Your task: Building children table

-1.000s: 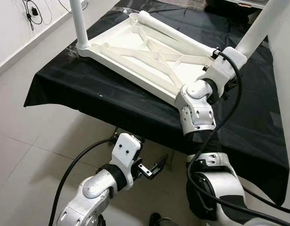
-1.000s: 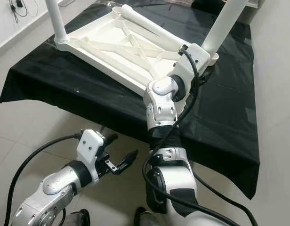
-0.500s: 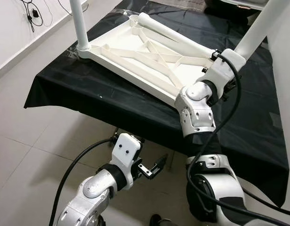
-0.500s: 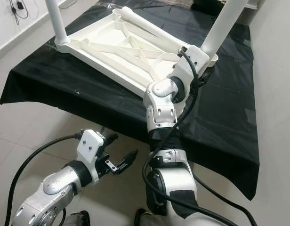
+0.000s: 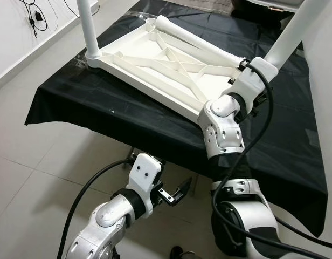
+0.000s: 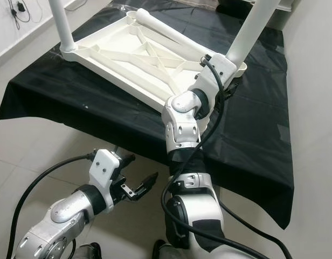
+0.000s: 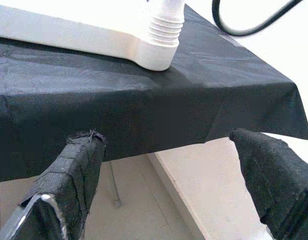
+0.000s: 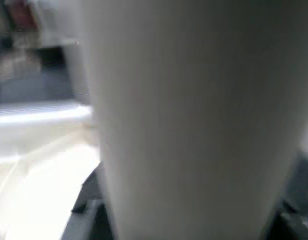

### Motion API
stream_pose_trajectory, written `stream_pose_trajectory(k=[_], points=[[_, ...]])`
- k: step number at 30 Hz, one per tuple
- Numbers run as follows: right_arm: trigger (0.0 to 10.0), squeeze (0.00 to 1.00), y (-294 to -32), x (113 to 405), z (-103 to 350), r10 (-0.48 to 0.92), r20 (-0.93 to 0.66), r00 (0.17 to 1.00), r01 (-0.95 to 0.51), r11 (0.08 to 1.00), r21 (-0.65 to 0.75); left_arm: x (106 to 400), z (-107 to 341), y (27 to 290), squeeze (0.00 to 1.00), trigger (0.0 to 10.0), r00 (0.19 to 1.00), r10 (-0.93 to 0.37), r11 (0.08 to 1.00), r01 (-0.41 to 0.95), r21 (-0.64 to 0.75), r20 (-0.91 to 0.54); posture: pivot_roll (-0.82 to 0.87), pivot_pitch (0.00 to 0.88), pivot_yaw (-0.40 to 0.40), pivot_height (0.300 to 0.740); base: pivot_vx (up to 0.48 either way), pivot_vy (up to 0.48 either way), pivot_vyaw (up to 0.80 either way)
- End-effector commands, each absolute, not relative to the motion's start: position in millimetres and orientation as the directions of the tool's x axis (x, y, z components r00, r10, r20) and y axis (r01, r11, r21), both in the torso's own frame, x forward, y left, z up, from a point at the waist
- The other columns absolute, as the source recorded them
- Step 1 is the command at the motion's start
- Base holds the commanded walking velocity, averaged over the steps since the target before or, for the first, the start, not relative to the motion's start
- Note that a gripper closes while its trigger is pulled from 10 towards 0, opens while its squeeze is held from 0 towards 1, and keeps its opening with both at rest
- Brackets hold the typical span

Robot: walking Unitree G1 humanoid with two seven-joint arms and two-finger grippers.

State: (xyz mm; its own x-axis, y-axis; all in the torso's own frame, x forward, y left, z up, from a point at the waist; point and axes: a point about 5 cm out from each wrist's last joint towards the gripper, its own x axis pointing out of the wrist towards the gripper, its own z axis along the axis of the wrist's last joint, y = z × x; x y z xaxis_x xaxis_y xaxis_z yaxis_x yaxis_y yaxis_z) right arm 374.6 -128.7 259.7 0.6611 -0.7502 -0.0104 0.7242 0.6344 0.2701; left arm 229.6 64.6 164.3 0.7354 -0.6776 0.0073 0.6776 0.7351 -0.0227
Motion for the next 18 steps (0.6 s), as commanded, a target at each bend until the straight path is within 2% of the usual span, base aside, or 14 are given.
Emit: stream_pose_trajectory(k=[1, 5, 6, 17, 18], points=[[10.0, 1.0, -132.3, 374.5, 227.1, -0.743, -0.127, 0.657, 0.75, 0.628, 0.206, 228.1, 159.7, 62.6, 0.0, 10.0, 0.734, -0.68, 0.733, 0.679, -0.027, -0.009, 0.08, 0.239, -0.073, 0.74, 0.0, 0.0, 0.0], [10.0, 1.0, -132.0, 374.5, 227.3, -0.743, -0.126, 0.657, 0.75, 0.628, 0.207, 228.2, 159.6, 62.6, 0.0, 10.0, 0.734, -0.679, 0.734, 0.679, -0.027, -0.009, 0.08, 0.241, -0.074, 0.74, 0.0, 0.0, 0.0], [10.0, 0.0, -131.4, 374.7, 228.8, -0.744, -0.116, 0.658, 0.748, 0.629, 0.211, 228.6, 159.4, 62.8, 0.0, 10.0, 0.734, -0.679, 0.734, 0.679, -0.027, -0.01, 0.08, 0.243, -0.073, 0.74, 0.0, 0.0, 0.0], [10.0, 0.0, -129.0, 375.1, 229.4, -0.733, -0.109, 0.671, 0.736, 0.641, 0.216, 229.8, 158.8, 63.6, 0.0, 10.0, 0.735, -0.678, 0.735, 0.677, -0.027, -0.013, 0.08, 0.245, -0.069, 0.74, 0.0, 0.0, 0.0], [10.0, 1.0, -126.4, 375.6, 229.2, -0.712, -0.111, 0.694, 0.715, 0.662, 0.226, 230.1, 158.3, 63.7, 0.0, 10.0, 0.736, -0.677, 0.736, 0.677, -0.028, -0.014, 0.08, 0.245, -0.07, 0.74, 0.0, 0.0, 0.0]])
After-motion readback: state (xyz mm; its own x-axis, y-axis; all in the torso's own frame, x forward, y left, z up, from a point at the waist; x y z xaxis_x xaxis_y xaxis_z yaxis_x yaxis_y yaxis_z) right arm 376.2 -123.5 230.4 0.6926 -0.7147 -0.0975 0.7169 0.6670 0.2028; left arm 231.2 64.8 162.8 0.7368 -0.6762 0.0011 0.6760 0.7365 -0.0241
